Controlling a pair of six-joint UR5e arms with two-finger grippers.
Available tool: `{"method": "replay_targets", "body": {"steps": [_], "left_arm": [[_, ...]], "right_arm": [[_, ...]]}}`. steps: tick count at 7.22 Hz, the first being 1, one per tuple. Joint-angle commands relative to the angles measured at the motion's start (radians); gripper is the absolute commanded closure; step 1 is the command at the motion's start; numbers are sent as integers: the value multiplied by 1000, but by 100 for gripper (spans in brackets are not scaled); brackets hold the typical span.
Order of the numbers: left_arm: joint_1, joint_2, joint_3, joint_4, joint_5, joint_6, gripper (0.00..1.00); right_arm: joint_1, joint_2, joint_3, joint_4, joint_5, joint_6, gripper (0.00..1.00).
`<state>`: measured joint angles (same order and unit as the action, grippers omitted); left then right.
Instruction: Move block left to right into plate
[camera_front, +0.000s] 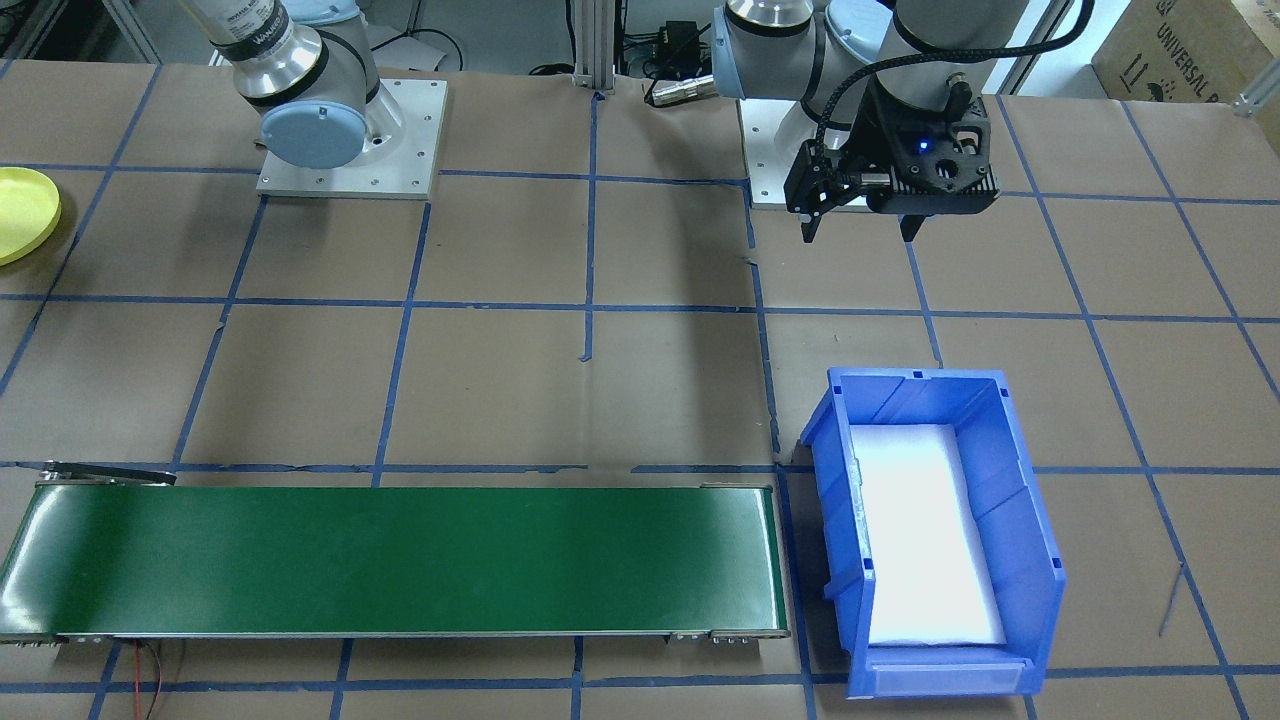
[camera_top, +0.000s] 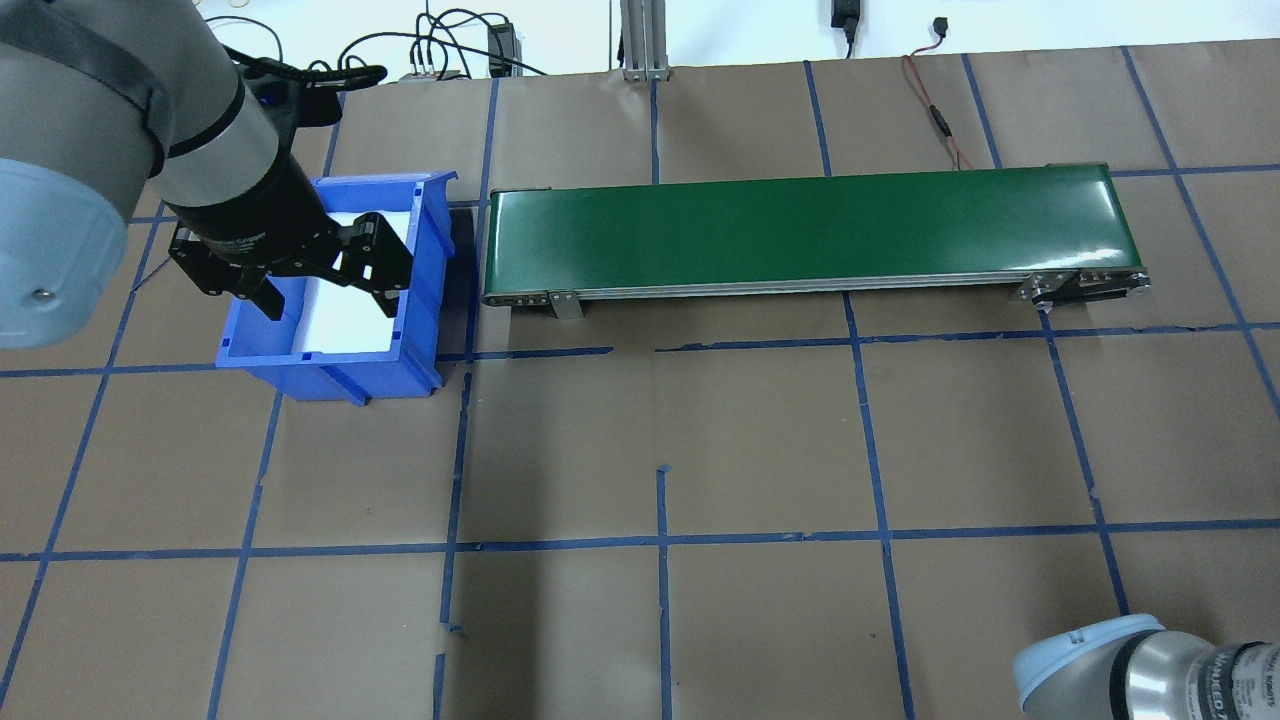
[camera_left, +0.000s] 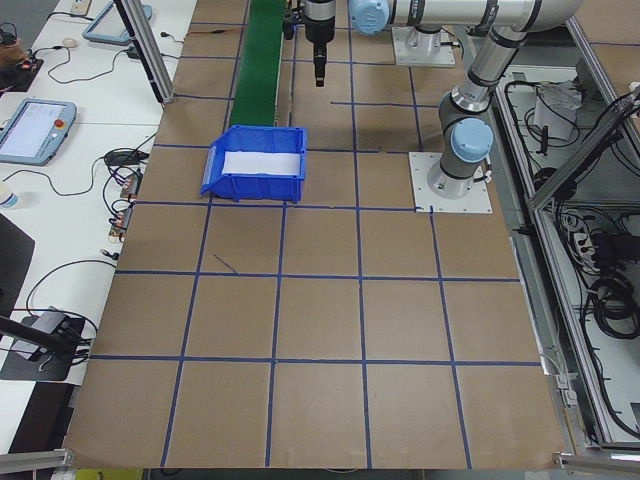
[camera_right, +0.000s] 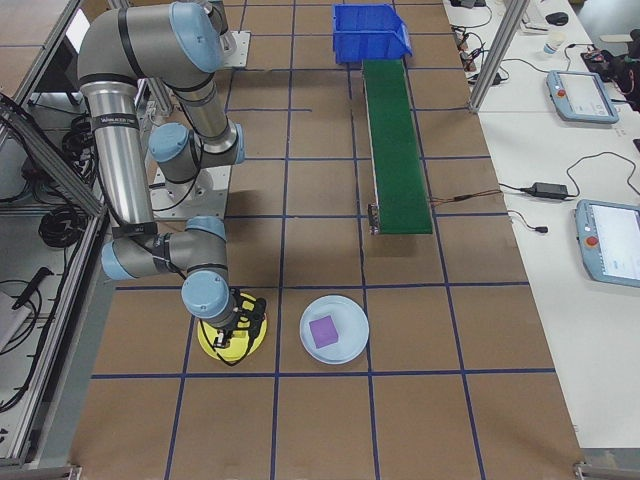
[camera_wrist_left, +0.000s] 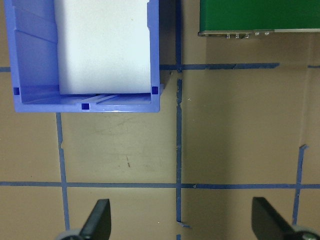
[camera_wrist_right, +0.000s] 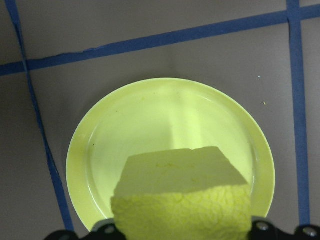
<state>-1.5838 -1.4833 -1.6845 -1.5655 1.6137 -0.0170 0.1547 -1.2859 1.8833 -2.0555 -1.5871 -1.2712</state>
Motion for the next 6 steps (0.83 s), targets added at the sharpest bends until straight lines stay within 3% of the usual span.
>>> {"method": "replay_targets", "body": {"steps": [1,2,5,6], "left_arm": [[-1,0,0,-1,0,0,0],[-1,0,-1,-1,2,-1,0],[1,0,0,-1,0,0,0],[-1,0,-1,-2,2,0,0]], "right_arm": [[-7,0,14,-5,13,-25,4],[-7,2,14,-3,41,-33,0],[8,-15,-3,11,41,-27,0],[67,-39,-39,81,42,-19,0]]}}
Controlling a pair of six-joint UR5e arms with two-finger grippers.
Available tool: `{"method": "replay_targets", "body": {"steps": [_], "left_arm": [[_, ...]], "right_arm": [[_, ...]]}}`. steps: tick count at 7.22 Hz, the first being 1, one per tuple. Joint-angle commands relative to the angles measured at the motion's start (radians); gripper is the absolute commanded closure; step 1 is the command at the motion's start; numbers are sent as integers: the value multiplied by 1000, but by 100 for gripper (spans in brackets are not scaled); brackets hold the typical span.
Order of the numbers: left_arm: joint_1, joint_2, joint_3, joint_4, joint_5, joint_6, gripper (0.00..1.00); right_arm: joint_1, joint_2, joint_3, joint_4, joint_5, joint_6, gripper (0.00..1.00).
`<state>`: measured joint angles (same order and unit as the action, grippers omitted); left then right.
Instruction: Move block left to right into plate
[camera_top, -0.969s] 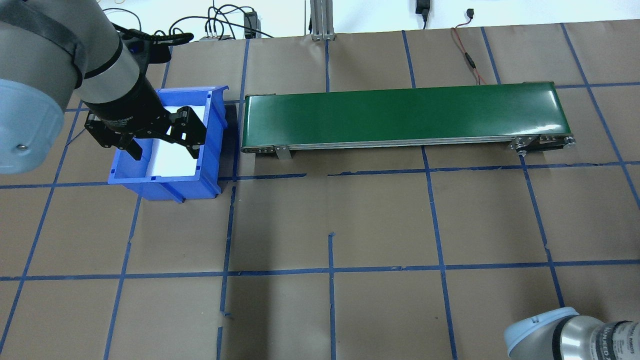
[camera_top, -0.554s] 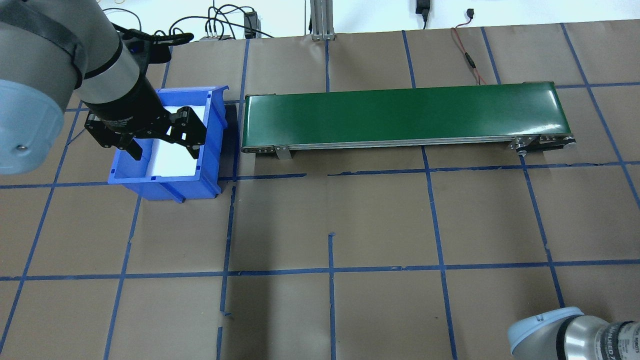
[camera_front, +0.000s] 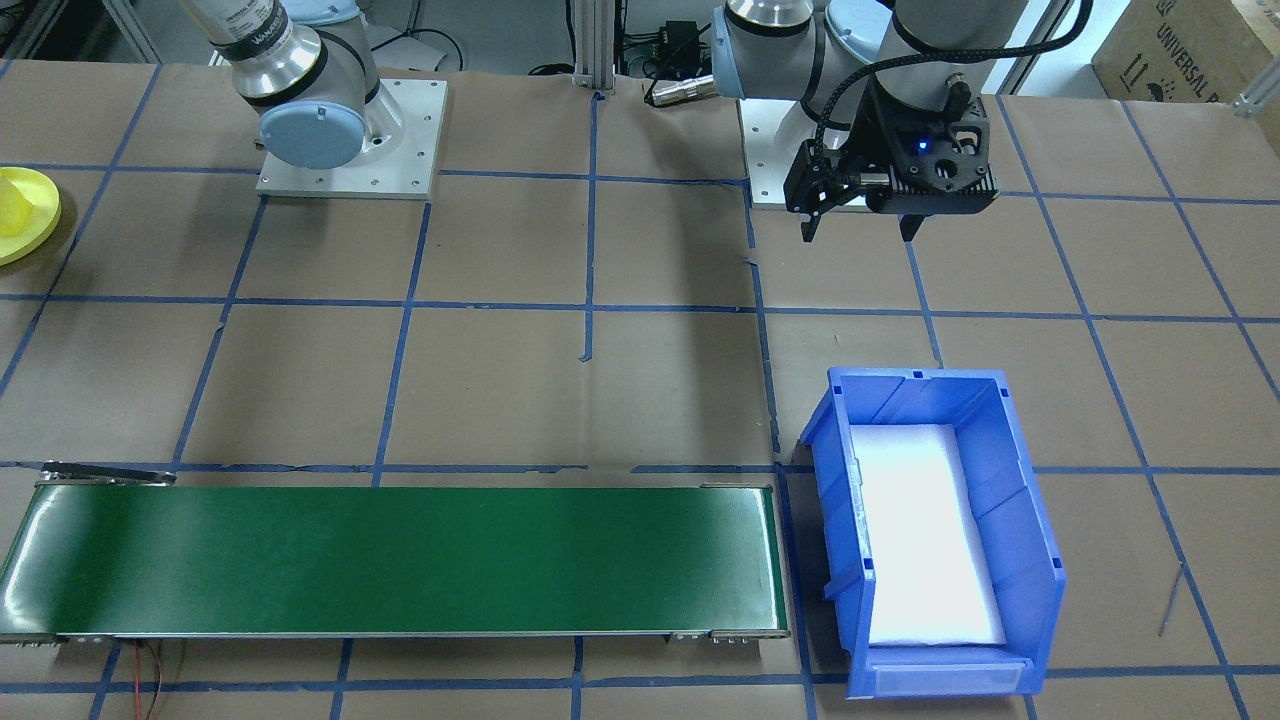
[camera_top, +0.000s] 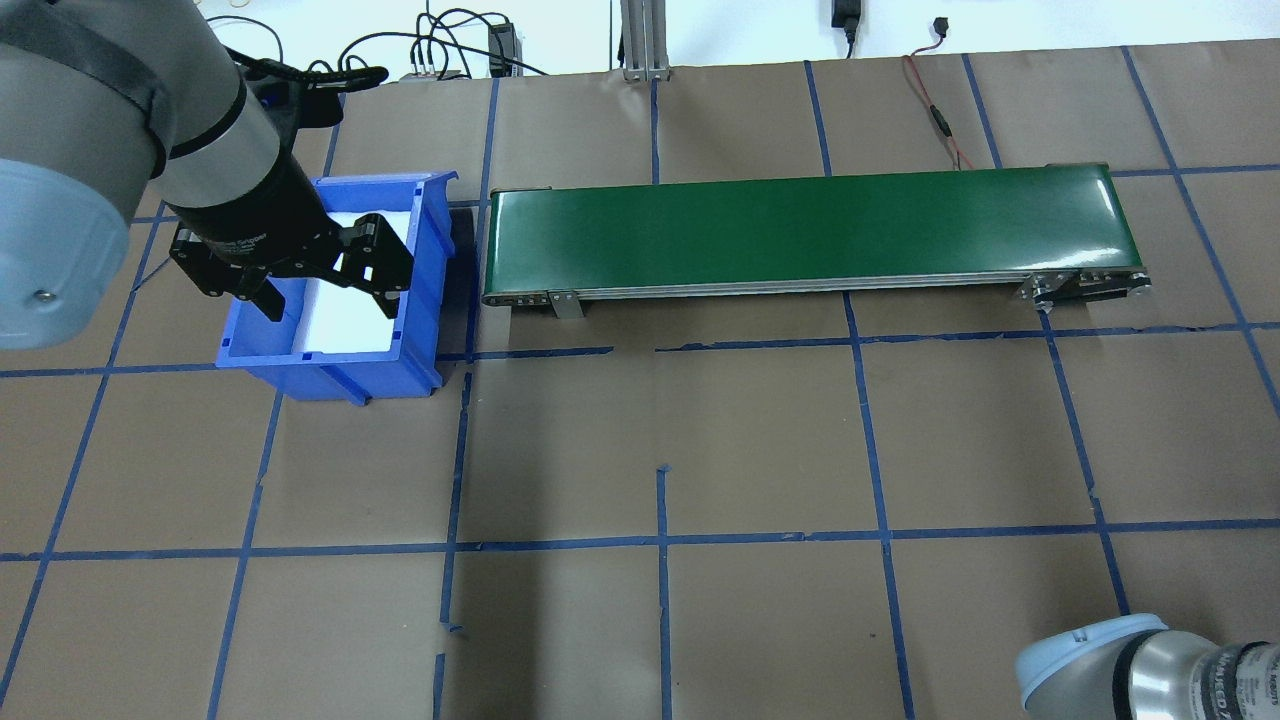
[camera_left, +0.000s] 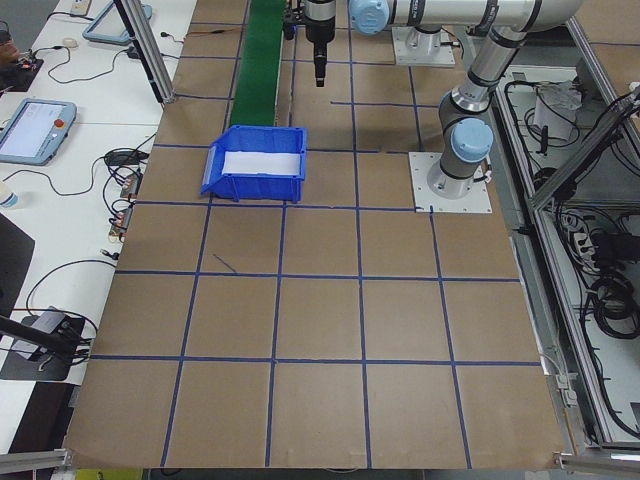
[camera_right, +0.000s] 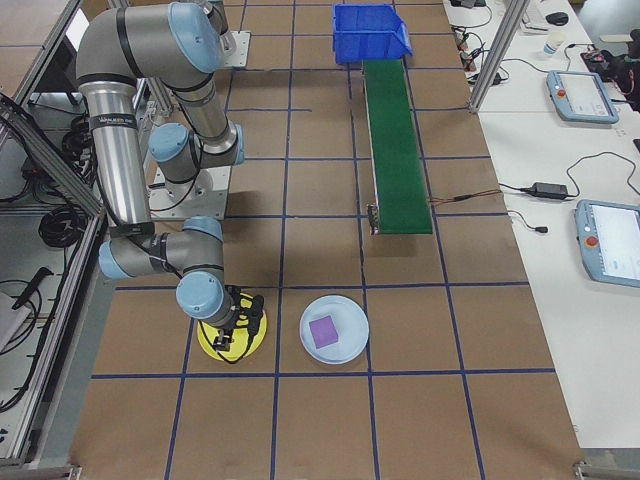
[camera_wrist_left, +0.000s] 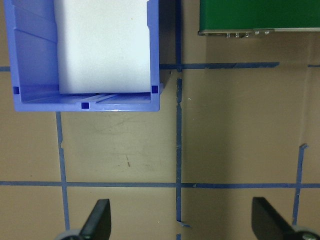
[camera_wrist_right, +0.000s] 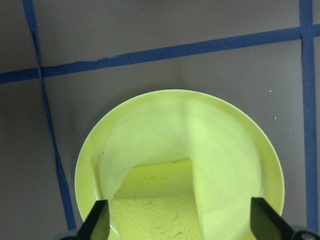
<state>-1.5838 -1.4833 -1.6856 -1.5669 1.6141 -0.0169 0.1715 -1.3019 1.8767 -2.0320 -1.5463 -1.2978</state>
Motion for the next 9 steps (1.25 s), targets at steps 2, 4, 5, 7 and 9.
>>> {"method": "replay_targets", "body": {"steps": [2,4,5,7,9], "left_arm": [[1,0,1,1,0,0,0],[1,0,1,1,0,0,0],[1,0,0,1,0,-1,0],[-1,0,-2,1,1,-1,0],[-1,0,-3,-1,1,-1,0]], "right_arm": [[226,-86,-201,259,0,105,0],[404,-176,-268,376,12,254,0],[484,-232,-268,433,26,423,0],[685,-304,-263,478,14,665,0],[912,-332,-263,509,8,945,1]]}}
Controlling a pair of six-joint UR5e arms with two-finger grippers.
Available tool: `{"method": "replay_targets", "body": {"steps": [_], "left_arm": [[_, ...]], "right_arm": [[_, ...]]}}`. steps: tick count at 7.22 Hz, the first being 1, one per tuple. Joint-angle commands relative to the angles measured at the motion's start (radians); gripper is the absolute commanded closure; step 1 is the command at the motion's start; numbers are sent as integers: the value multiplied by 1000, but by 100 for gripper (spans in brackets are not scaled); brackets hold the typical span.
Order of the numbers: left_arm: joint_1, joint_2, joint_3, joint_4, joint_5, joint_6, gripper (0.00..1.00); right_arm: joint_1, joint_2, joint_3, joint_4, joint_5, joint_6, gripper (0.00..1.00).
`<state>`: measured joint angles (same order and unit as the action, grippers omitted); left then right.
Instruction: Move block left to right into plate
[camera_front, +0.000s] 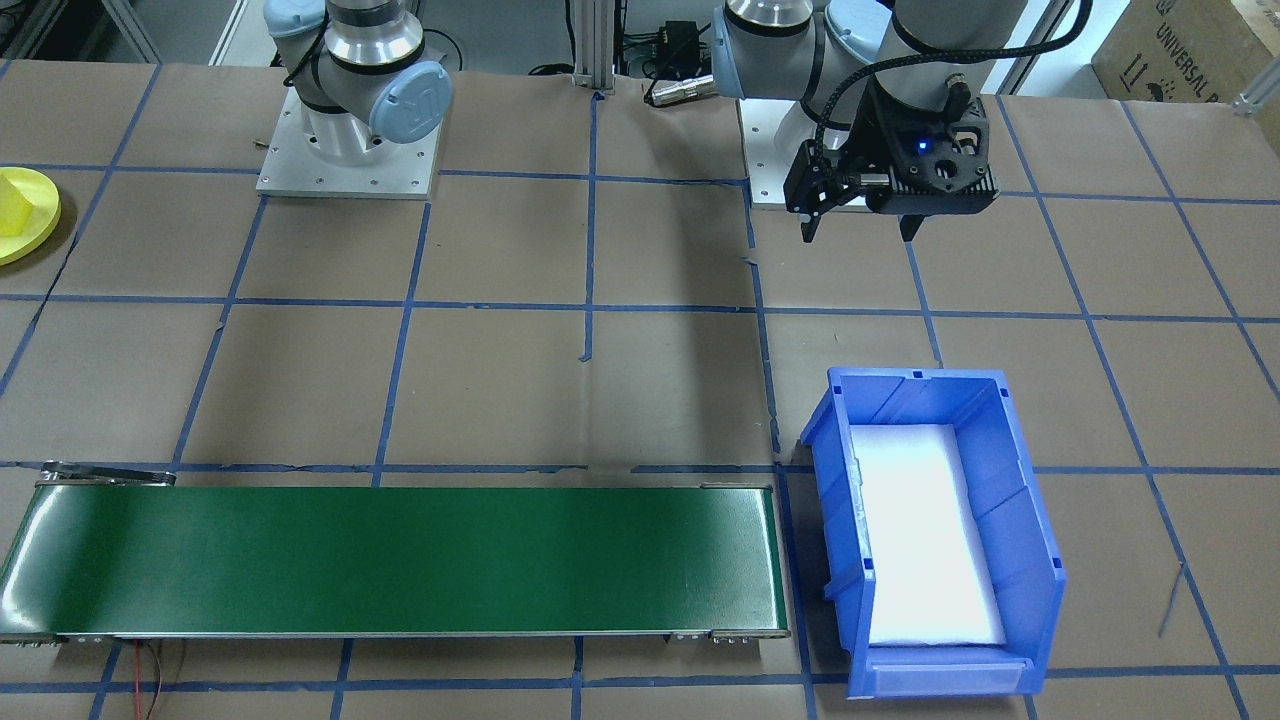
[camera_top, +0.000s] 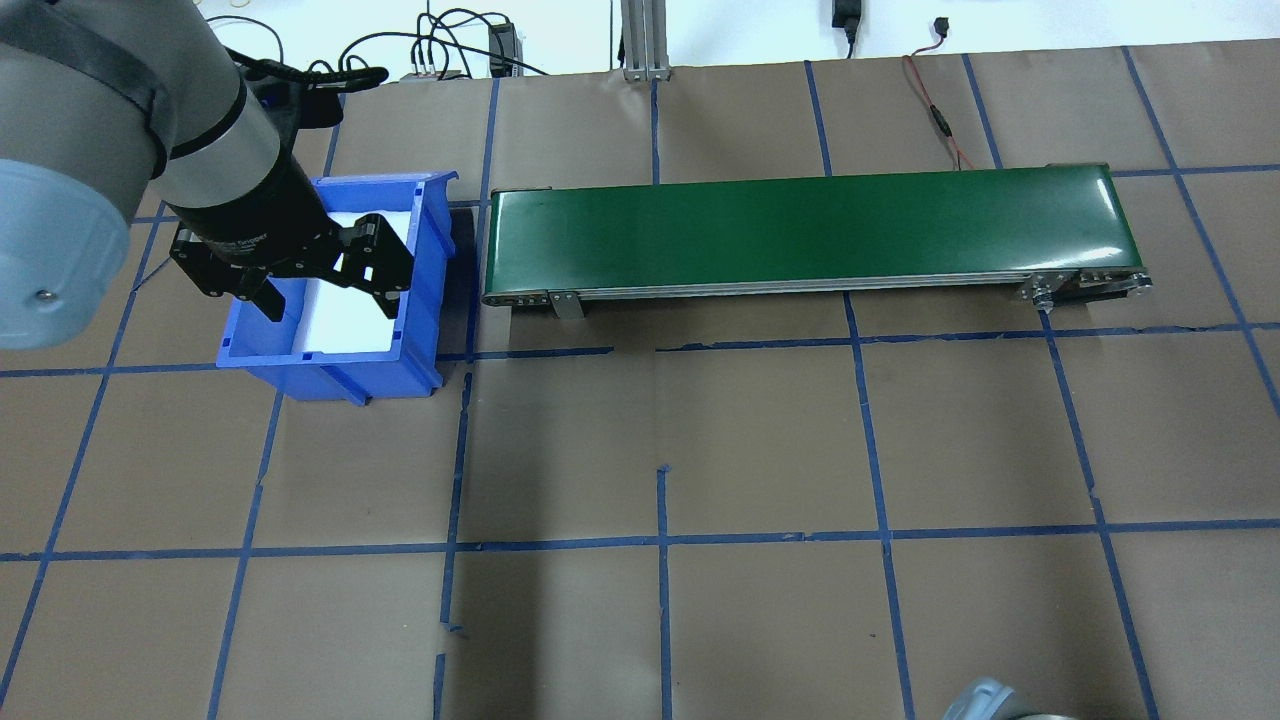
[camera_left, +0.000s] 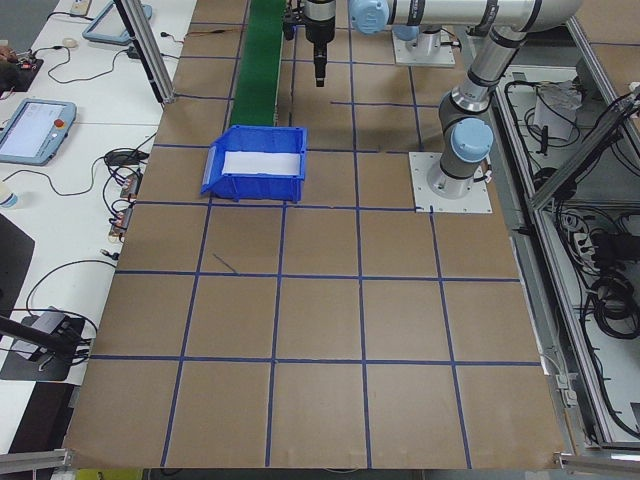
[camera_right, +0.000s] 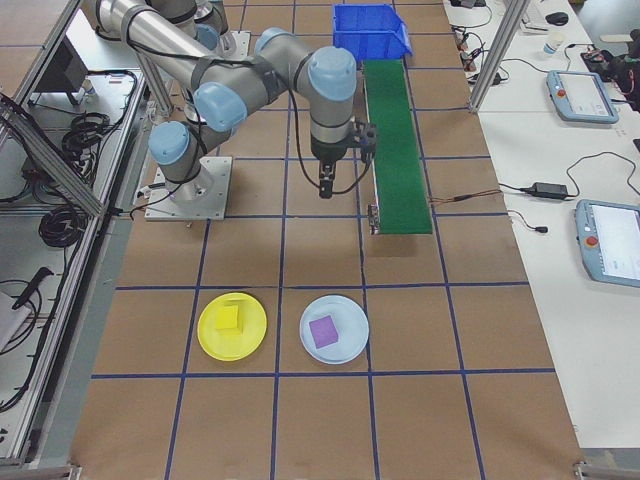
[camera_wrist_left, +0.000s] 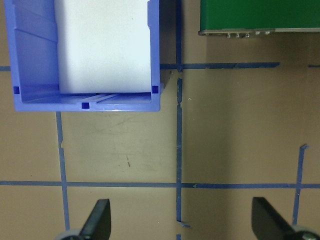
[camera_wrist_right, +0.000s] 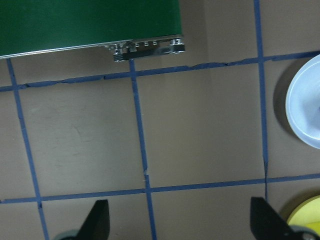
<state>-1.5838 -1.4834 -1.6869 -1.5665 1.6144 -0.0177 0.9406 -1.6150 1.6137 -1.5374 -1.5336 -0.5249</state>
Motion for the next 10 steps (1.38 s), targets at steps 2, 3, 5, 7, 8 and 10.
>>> {"method": "replay_targets", "body": {"steps": [2,3,5,7,8,10], "left_arm": [[-1,0,-1,0,-1,-1,0],[-1,0,1,0,-1,-1,0],[-1,0,1,0,1,1,0],[1,0,-4,0,1,1,0],[-1,0,-2,0,1,-1,0],[1,0,-2,-1,1,-1,0]], "right_arm": [[364,-29,-15,11,-45,416,1],[473,-42,-17,8,-43,592,0],[655,-23,-49,-4,-30,751,0],[682,0,-52,-30,-39,750,0],[681,3,-52,-39,-25,749,0],[690,17,-60,-69,-26,750,0]]}}
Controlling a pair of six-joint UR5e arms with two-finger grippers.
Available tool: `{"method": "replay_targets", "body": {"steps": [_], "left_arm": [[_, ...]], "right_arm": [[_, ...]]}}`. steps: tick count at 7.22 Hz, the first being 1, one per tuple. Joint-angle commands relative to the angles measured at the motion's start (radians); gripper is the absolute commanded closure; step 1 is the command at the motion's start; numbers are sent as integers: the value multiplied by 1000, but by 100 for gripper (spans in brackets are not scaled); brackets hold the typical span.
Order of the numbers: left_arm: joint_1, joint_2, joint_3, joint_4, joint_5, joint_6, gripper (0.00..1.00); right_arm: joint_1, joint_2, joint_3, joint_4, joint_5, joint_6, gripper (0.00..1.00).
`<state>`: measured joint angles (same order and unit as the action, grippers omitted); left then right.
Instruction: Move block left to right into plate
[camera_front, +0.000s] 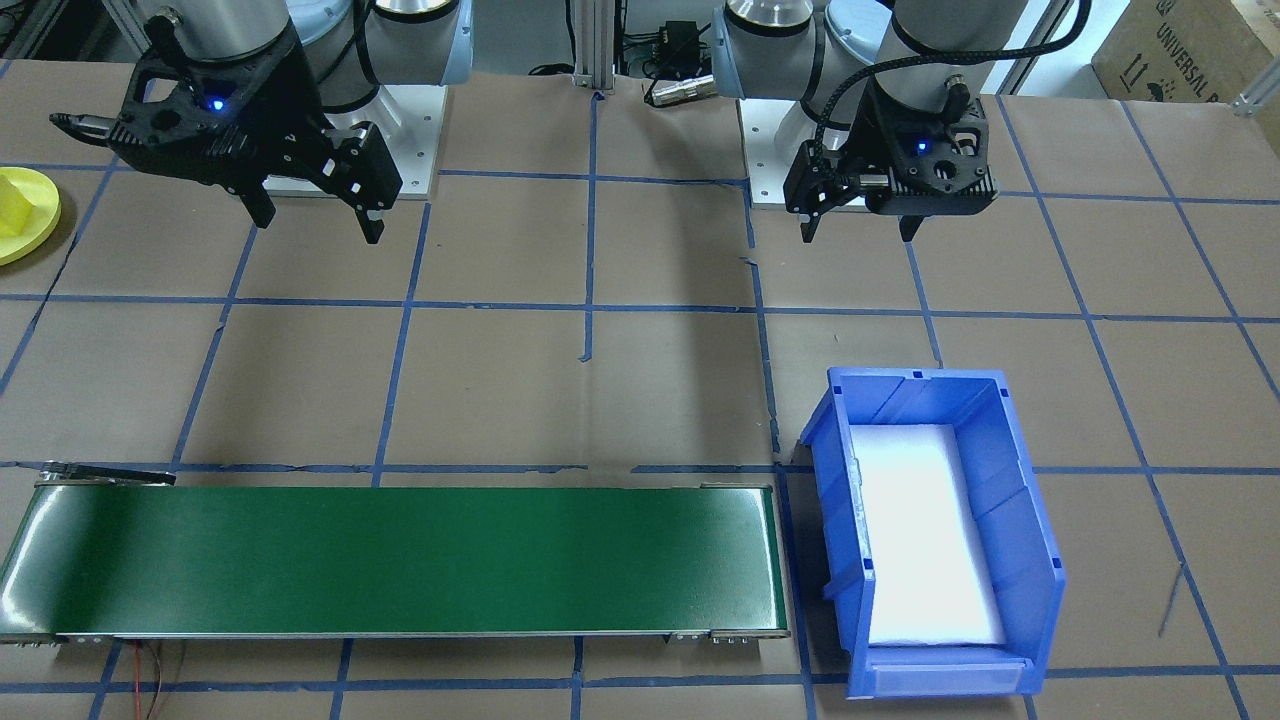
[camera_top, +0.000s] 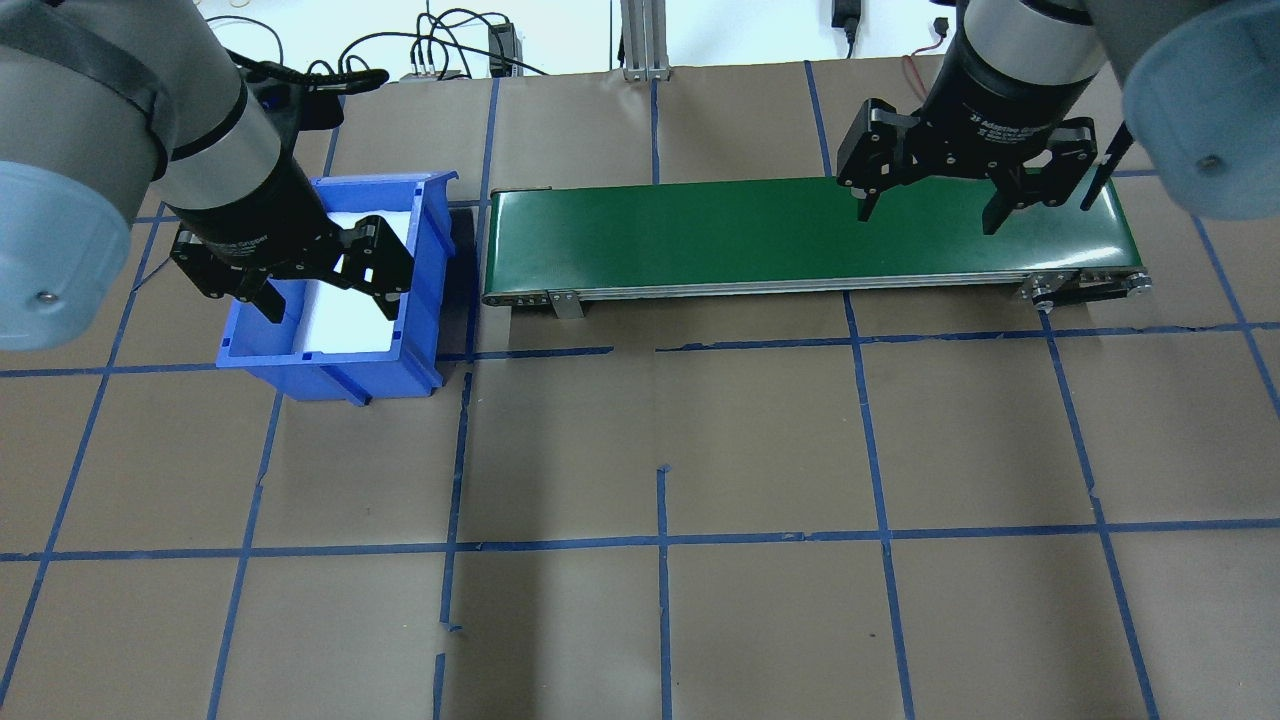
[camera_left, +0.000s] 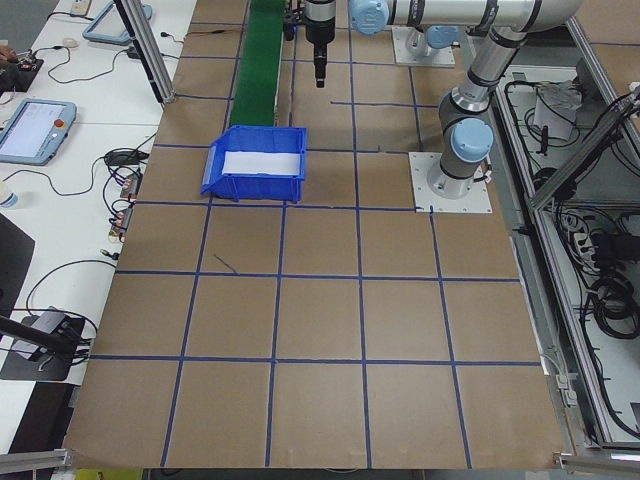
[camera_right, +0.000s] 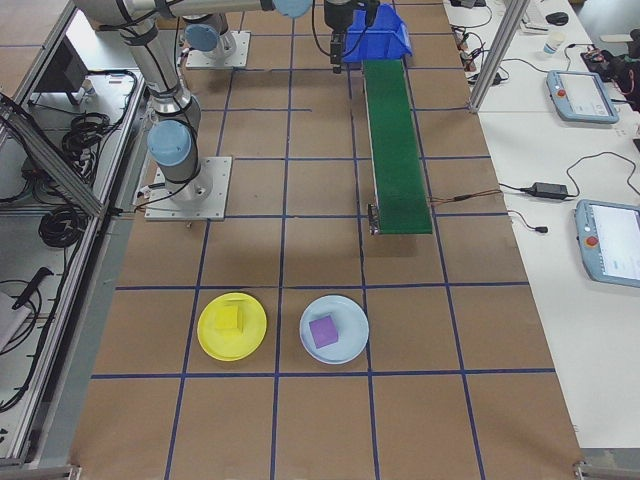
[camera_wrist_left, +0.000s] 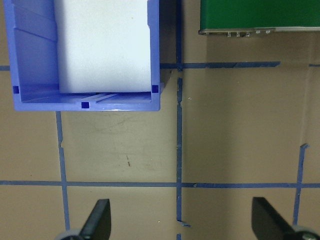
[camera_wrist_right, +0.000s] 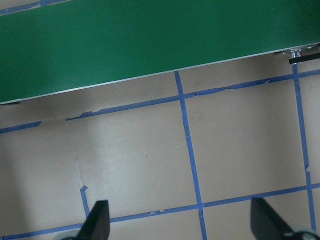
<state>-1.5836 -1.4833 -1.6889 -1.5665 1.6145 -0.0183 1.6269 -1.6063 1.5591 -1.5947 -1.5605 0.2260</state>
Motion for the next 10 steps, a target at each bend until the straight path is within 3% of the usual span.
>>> {"method": "replay_targets", "body": {"steps": [1,3,10], "left_arm": [[1,0,0,-1,1,1,0],[1,0,0,0,1,1,0],[2,0,0,0,-1,0,0]], "right_arm": [[4,9,-11,-14,0,1,0],[4,49,-66,8,-6,-1,0],[4,45,-57,16,-7,-4,0]]}}
